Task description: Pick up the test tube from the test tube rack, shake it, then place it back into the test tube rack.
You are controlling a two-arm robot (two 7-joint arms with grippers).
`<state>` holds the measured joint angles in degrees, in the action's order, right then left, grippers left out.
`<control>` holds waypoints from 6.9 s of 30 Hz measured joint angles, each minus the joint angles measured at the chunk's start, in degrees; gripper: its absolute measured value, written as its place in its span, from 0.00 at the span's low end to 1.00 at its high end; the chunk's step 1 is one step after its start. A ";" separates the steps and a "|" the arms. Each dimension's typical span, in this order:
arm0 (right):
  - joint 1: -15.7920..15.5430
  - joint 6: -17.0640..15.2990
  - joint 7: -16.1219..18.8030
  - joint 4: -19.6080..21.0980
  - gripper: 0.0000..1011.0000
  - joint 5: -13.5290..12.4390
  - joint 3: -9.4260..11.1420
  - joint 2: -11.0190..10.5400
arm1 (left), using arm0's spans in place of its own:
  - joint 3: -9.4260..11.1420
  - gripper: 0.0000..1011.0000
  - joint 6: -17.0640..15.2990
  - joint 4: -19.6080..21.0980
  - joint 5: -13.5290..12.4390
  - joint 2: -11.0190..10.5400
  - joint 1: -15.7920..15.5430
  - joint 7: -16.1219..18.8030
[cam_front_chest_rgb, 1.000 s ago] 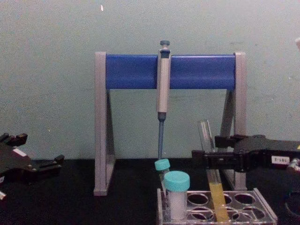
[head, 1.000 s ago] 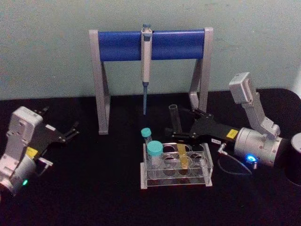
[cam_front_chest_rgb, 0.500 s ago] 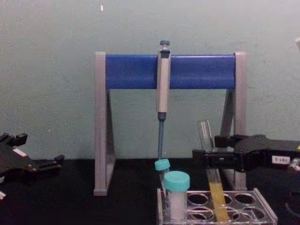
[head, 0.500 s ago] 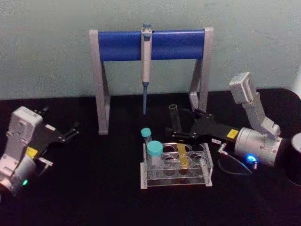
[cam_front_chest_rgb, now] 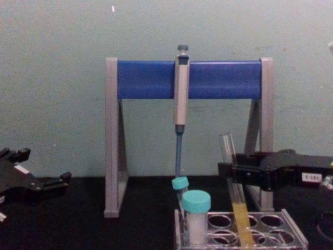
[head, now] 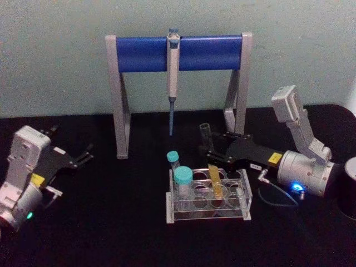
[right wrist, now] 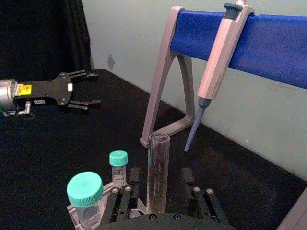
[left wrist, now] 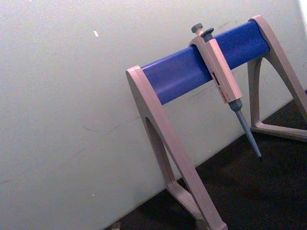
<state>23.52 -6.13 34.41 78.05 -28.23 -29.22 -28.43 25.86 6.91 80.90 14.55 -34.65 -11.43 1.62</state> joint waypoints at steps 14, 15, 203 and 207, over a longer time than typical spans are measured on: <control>0.00 0.00 0.00 0.00 0.22 -0.01 0.00 0.00 | 0.00 0.99 0.00 0.00 0.00 0.00 0.00 0.00; 0.00 0.00 0.00 0.00 0.22 -0.01 0.00 0.00 | 0.00 0.99 0.00 0.00 0.00 0.00 0.00 0.00; -3.11 4.35 -3.26 10.88 0.22 -6.60 6.45 -5.10 | 0.00 0.99 0.00 0.00 0.00 0.00 0.00 0.00; -2.86 4.50 -2.60 10.97 0.22 -6.51 5.83 -4.21 | 0.00 0.99 0.00 0.00 0.00 0.00 0.00 0.00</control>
<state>20.66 -1.63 31.81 89.02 -34.73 -23.39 -32.65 25.86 6.91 80.90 14.55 -34.65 -11.43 1.62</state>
